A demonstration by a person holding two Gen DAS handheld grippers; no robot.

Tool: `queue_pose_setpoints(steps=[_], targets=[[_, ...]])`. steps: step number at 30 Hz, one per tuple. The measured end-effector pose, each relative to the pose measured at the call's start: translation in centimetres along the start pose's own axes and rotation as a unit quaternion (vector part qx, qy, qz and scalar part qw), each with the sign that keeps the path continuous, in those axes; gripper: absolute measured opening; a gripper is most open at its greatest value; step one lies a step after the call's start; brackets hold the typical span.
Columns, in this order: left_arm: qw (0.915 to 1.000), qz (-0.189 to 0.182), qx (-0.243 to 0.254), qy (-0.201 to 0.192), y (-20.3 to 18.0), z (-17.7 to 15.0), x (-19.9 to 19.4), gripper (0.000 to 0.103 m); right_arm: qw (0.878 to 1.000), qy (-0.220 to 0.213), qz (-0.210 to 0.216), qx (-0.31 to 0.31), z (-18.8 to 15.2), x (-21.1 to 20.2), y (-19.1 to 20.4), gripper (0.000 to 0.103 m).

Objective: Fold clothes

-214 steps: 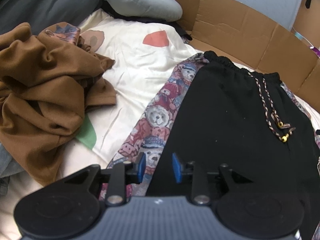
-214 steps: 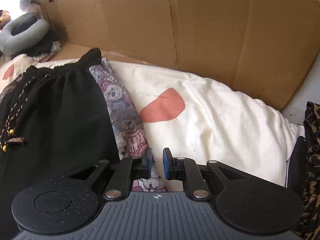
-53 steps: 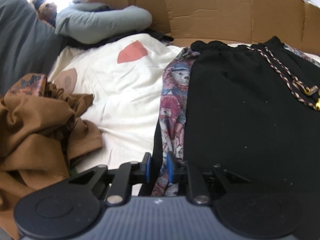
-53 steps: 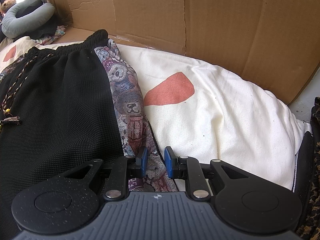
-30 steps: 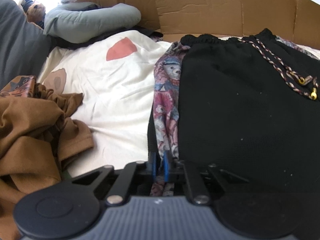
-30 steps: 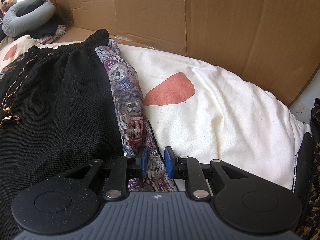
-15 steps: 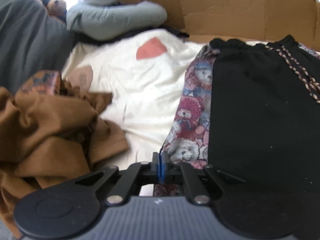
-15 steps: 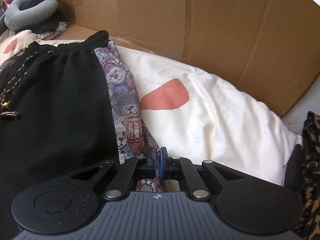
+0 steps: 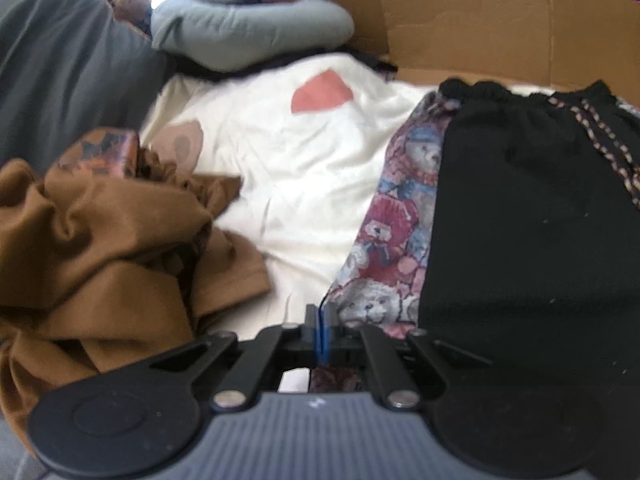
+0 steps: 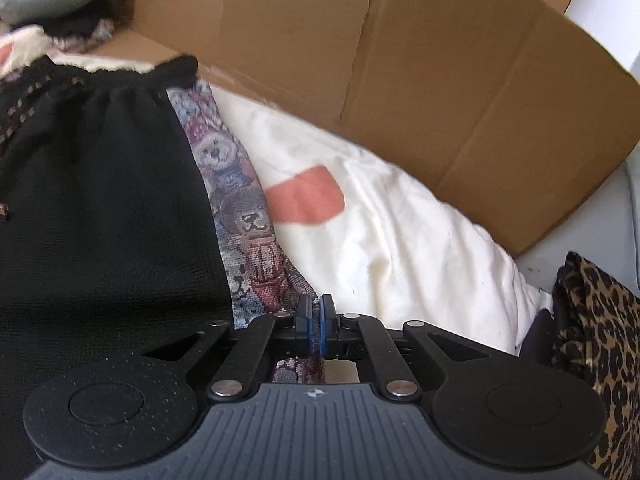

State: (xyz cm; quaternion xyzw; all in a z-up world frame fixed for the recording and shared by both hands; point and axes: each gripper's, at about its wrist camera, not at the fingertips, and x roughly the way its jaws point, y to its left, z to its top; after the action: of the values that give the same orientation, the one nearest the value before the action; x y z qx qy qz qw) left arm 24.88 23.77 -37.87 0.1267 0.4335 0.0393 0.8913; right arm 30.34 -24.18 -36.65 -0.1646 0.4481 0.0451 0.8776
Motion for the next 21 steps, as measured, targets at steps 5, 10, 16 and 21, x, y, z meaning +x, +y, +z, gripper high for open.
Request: queue_pose_setpoints(steps=[5, 10, 16, 21], targets=[[0.9997, -0.013, -0.015, 0.011, 0.2, 0.8, 0.0, 0.002, 0.999, 0.020, 0.026, 0.043, 0.4, 0.7, -0.7, 0.002], [0.9981, -0.027, -0.047, -0.031, 1.2, 1.9, -2.1, 0.007, 0.994, -0.009, 0.062, 0.085, 1.4, -1.1, -2.4, 0.009], [0.9969, -0.037, -0.051, -0.046, 1.0, 4.6, -1.1, 0.009, 0.995, -0.027, 0.067, 0.070, 3.2, -0.8, -2.0, 0.015], [0.9971, -0.033, -0.059, -0.035, 0.5, 6.1, 1.0, 0.013, 0.994, -0.021, 0.070, 0.087, 4.1, 0.8, -1.7, 0.016]])
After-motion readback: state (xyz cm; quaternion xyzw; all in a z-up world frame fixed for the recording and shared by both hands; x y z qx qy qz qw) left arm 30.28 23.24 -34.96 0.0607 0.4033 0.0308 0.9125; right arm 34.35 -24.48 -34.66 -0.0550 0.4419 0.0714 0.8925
